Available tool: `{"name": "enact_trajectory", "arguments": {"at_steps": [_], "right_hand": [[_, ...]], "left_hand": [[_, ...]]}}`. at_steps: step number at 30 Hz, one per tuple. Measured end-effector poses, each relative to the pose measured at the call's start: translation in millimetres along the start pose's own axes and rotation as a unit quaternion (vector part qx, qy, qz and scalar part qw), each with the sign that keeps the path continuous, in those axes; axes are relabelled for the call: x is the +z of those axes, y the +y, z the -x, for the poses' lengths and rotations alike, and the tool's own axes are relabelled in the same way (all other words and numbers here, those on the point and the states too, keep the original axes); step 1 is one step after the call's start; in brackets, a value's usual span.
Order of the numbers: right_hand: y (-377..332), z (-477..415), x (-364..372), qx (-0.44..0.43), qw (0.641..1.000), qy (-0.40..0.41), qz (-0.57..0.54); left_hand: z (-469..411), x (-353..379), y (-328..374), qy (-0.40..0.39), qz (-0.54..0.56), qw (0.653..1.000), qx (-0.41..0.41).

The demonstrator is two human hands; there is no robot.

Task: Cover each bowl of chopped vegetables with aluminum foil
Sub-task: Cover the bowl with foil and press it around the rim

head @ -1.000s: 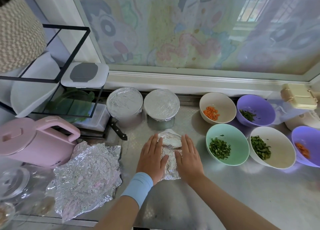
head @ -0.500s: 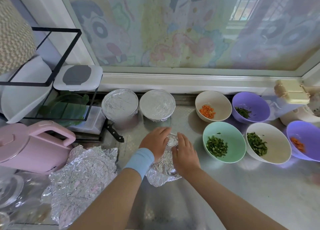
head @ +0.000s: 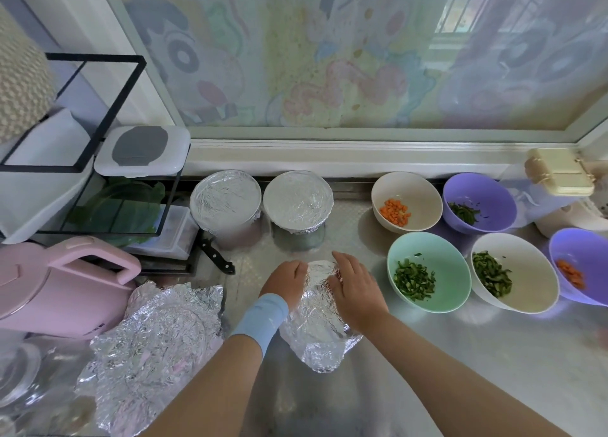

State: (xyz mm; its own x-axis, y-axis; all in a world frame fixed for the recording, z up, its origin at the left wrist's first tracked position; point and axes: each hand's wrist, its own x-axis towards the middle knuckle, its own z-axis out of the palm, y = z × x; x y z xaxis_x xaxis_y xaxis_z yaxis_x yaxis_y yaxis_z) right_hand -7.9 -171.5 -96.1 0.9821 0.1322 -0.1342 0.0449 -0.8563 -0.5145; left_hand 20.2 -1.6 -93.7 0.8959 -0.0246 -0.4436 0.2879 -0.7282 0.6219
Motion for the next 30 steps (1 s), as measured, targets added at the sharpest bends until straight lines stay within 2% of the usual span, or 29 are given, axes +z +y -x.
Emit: {"name": "enact_trajectory", "arguments": {"at_steps": [2, 4, 7, 9, 11, 17, 21, 24, 25, 27, 29, 30], "right_hand": [[1.1, 3.5, -2.5, -0.003, 0.998, 0.057, 0.038], [-4.1, 13.2, -1.2, 0.042, 0.991, 0.119, 0.04], [-19.1, 27.4, 8.4, 0.174, 0.975, 0.126, -0.063], [-23.5, 29.6, 14.7, 0.235, 0.957, 0.106, -0.134], [-21.0, 27.8, 14.8, 0.264, 0.941, 0.097, -0.186], [-11.1, 14.9, 6.2, 0.284, 0.92, 0.052, -0.265], [-2.8, 8.8, 4.5, 0.291, 0.896, 0.022, -0.335], [-4.0, 6.1, -4.3, 0.262, 0.901, -0.012, -0.346], [-5.1, 6.5, -5.7, 0.251, 0.914, -0.012, -0.319], [-7.3, 12.9, -6.0, 0.223, 0.949, 0.032, -0.222], [-11.9, 23.3, -3.4, 0.196, 0.961, 0.08, -0.179], [-13.8, 26.0, -1.7, 0.196, 0.959, 0.081, -0.188]], "left_hand": [[4.3, 2.4, -7.9, 0.018, 0.028, 0.999, -0.006], [5.5, 1.1, -10.8, 0.064, 0.031, 0.997, 0.035], [4.7, -2.4, -1.1, 0.061, 0.016, 0.989, 0.134], [4.2, -2.3, 3.4, 0.027, 0.025, 0.989, 0.145], [6.7, -0.1, 2.7, 0.021, 0.075, 0.991, 0.107], [13.1, 7.5, 1.9, 0.079, 0.206, 0.975, -0.011], [14.9, 12.8, 1.2, 0.092, 0.207, 0.973, -0.046], [18.2, 11.2, -1.3, 0.074, 0.229, 0.968, -0.069], [18.3, 9.0, -1.7, 0.067, 0.215, 0.972, -0.063], [15.6, 3.6, -1.3, 0.081, 0.138, 0.987, 0.004], [11.7, -0.8, 3.1, 0.096, 0.089, 0.986, 0.106], [8.7, -1.5, 6.5, 0.079, 0.069, 0.984, 0.146]]}}
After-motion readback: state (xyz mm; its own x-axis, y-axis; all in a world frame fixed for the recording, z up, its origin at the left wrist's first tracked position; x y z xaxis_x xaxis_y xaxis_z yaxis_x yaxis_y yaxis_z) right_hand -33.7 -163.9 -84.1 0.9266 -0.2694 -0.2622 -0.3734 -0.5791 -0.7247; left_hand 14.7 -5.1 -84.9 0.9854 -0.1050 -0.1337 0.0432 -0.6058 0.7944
